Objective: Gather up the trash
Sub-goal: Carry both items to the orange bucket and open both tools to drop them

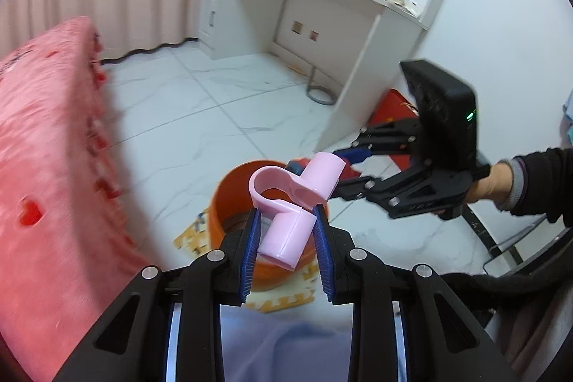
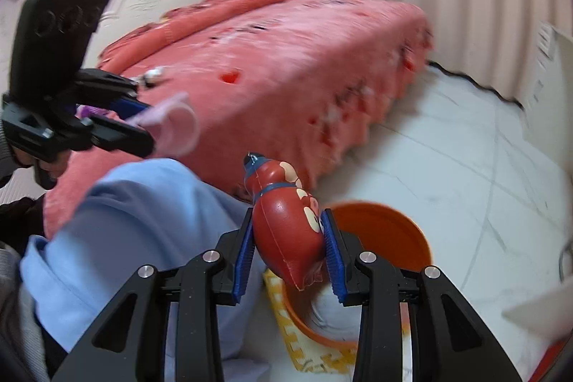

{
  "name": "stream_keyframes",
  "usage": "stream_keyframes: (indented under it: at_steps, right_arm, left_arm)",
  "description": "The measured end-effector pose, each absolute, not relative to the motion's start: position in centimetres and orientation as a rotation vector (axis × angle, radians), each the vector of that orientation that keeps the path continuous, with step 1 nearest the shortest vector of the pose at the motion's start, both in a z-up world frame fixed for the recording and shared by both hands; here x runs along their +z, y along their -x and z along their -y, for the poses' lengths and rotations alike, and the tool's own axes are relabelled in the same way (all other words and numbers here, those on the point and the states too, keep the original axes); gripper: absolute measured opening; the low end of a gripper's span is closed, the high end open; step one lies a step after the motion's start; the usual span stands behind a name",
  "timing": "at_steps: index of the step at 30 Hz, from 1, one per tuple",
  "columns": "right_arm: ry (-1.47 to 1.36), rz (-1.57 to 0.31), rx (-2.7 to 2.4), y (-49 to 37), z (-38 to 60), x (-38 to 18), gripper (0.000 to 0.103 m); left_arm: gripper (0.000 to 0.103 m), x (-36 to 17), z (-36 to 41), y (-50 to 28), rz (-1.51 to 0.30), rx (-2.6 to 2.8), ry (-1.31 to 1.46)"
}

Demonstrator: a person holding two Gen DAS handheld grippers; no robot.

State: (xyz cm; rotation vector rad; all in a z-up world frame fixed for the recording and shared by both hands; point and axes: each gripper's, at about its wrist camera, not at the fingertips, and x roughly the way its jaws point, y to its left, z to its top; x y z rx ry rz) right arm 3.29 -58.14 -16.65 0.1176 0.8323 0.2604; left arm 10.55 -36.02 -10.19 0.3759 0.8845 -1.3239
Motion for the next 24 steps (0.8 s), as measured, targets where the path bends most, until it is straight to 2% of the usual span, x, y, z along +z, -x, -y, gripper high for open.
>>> stream_keyframes:
  at_steps: [6, 9, 10, 11, 13, 24]
  right_arm:
    - [-0.183, -0.882, 0.192, -3.2, 60.9, -20.9, 0.037]
    - [-0.188, -0.894, 0.178, -4.0, 61.3, -22.5, 0.041]
    - [-0.189, -0.895, 0.167, -4.1, 61.4, -22.9, 0.044]
    - [-0.194, -0.897, 0.163, -4.4, 61.4, -23.3, 0.054]
    - [-0.196, -0.893, 0.143, -4.4, 61.5, -23.9, 0.062]
    - [-0.213, -0.904, 0.161, -3.9, 61.4, -24.2, 0.062]
  left_arm:
    - [0.031, -11.8, 39.2, -10.4, -0.935, -1.362, -0.409]
    - [0.031, -12.3, 39.8, -10.7, -0.961, -1.362, -0.401]
    - [0.031, -12.5, 39.7, -10.9, -0.97, -1.361, -0.404]
    - [0.031, -12.7, 39.6, -11.0, -0.976, -1.358, -0.408]
    - [0.031, -12.9, 39.9, -11.0, -0.991, -1.355, -0.41]
    - [0.031, -14.4, 41.9, -11.0, -1.032, -1.345, -0.444]
